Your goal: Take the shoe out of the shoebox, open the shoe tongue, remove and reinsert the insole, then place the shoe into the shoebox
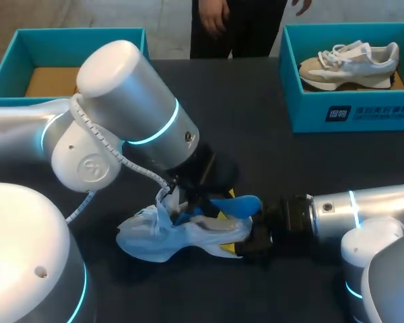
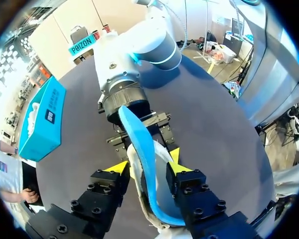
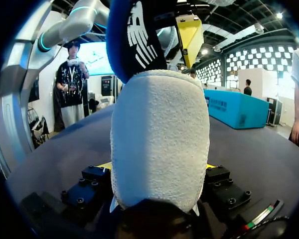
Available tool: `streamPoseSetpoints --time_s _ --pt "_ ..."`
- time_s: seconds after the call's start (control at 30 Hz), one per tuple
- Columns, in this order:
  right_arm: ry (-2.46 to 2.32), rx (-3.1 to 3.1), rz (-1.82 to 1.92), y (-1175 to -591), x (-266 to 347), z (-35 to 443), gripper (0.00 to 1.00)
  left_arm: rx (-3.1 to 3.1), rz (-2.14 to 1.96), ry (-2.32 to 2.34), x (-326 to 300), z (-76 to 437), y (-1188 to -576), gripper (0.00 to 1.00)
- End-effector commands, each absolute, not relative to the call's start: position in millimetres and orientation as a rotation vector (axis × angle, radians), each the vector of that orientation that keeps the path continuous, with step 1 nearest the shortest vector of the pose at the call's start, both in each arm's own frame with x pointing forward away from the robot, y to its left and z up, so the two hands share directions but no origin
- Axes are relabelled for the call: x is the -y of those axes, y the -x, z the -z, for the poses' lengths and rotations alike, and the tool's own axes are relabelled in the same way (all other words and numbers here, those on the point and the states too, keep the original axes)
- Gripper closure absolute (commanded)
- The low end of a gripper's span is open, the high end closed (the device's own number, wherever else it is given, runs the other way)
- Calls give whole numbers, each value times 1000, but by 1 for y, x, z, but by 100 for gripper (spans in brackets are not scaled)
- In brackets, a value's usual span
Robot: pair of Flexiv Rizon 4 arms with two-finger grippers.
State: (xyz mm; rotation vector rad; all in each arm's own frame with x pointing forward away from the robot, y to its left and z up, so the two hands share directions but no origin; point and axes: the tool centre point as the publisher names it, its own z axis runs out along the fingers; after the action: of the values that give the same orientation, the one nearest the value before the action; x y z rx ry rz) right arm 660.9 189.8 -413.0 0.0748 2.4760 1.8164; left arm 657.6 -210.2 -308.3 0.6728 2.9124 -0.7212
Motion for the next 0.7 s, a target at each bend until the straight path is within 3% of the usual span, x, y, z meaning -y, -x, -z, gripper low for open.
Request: streamPoseSetpoints --time_s 0.03,0.2,0.3,0.37,0.4,0.7 --pt "-77 -2477 -1812 -660 -191 413 100 -2916 712 -671 215 312 -659 55" --pt "-77 -2477 -1812 -660 -191 413 100 -2919 707 -672 216 313 -658 56" --pt "-77 -2477 -1812 -660 -191 413 100 -2920 711 -667 216 314 -658 67" --pt "-77 -2477 -1812 -660 -191 413 100 -2920 712 -665 216 314 -658 77" --pt "-77 -2477 -1812 -660 -191 413 100 -2919 713 -663 216 314 -659 100" --pt "-77 -2477 -1812 -660 -191 413 100 -2908 755 -646 211 311 -659 100"
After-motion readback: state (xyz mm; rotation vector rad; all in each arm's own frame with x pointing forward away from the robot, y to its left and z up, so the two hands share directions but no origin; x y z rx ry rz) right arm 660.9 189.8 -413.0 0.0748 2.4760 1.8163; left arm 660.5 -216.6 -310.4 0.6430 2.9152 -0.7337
